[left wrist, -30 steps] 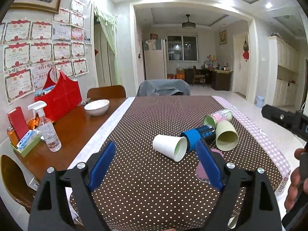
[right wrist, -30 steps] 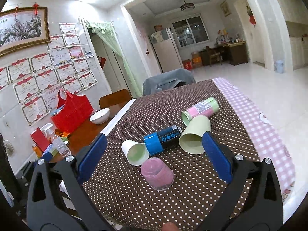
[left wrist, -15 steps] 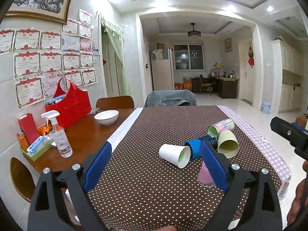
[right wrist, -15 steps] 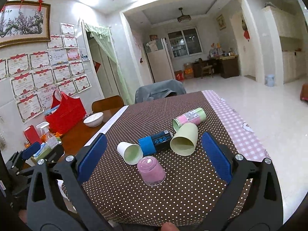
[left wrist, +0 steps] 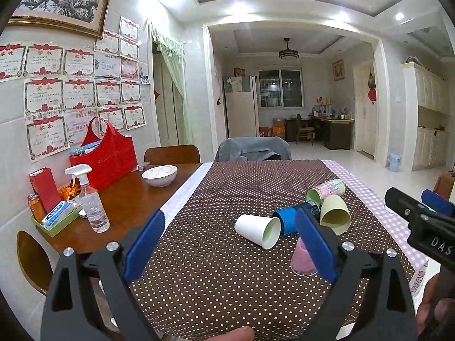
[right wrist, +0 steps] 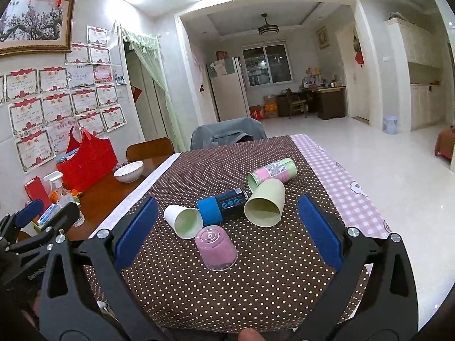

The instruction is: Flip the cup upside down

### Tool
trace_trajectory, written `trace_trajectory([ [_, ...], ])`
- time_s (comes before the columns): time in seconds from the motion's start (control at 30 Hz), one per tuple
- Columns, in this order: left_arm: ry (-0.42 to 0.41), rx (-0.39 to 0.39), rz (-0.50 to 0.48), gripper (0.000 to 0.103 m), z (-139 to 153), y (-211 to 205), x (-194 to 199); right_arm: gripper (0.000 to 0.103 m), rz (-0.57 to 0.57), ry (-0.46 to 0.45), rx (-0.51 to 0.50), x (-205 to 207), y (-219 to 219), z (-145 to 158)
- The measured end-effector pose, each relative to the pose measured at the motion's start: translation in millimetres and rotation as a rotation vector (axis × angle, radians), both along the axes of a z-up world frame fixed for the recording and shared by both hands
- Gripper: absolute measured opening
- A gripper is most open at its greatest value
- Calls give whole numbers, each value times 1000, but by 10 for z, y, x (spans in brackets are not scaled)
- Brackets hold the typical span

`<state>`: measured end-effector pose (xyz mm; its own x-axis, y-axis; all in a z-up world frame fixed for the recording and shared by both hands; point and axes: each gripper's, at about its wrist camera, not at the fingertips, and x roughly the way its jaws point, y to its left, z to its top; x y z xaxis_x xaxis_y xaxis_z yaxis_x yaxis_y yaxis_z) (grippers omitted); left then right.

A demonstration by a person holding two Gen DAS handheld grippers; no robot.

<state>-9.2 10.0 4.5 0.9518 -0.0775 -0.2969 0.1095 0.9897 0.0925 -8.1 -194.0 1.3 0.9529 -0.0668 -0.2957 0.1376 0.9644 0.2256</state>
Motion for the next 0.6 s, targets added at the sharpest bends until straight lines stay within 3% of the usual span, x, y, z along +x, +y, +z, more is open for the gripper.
trace_trajectory([
  [0.6,-3,2,10,93,7,15,-29,97,2,-1,-9,-25,24,28],
])
